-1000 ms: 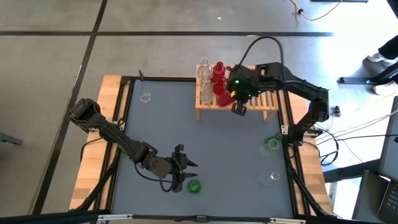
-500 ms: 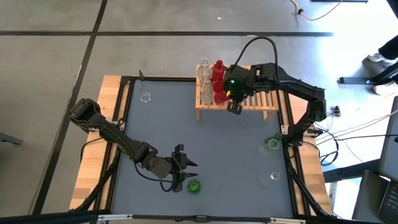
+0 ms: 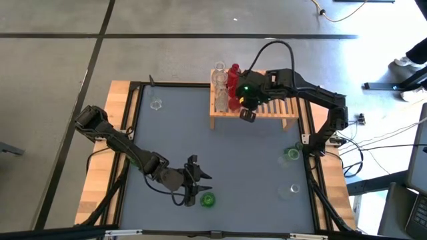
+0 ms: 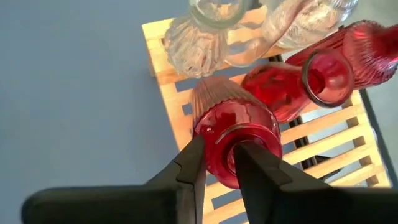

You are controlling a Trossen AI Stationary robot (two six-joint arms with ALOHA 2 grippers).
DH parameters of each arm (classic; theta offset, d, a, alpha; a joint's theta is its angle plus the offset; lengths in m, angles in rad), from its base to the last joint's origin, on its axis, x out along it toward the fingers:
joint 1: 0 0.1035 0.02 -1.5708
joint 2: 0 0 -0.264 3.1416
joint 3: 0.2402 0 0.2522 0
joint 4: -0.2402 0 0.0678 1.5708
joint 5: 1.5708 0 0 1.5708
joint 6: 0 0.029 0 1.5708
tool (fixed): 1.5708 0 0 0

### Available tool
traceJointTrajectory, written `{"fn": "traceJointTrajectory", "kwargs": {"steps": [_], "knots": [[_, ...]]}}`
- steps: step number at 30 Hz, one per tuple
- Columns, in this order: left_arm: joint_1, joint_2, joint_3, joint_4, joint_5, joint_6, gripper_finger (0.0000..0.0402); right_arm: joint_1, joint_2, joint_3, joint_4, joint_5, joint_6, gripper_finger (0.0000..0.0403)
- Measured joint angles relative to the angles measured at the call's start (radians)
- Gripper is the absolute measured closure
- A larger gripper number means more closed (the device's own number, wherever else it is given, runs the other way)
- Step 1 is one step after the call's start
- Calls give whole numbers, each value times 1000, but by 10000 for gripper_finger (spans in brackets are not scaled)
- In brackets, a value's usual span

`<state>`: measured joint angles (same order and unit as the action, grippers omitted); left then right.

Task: Sort vases onto shelf
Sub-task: Put the red vase onto the shelf aligned with the other red transparent vase

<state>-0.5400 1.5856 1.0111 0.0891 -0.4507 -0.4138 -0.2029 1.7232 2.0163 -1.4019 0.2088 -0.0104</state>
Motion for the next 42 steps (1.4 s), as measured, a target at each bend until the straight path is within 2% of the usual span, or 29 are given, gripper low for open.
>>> {"fn": "traceJointTrajectory", "kwargs": {"steps": [13,18,23,30,42], "knots": [[-3,0,0,-2,0,-2,234,-1,10,-2,13,6,-2,259],[-3,0,0,-1,0,-2,234,-1,10,-2,13,-5,-2,255],[-3,0,0,-1,0,-2,234,-1,10,-2,12,-10,-3,290],[-3,0,0,0,0,-2,234,-1,8,-2,-4,-10,-28,389],[-3,0,0,0,0,4,234,-1,-25,-2,-51,-8,-42,392]]}}
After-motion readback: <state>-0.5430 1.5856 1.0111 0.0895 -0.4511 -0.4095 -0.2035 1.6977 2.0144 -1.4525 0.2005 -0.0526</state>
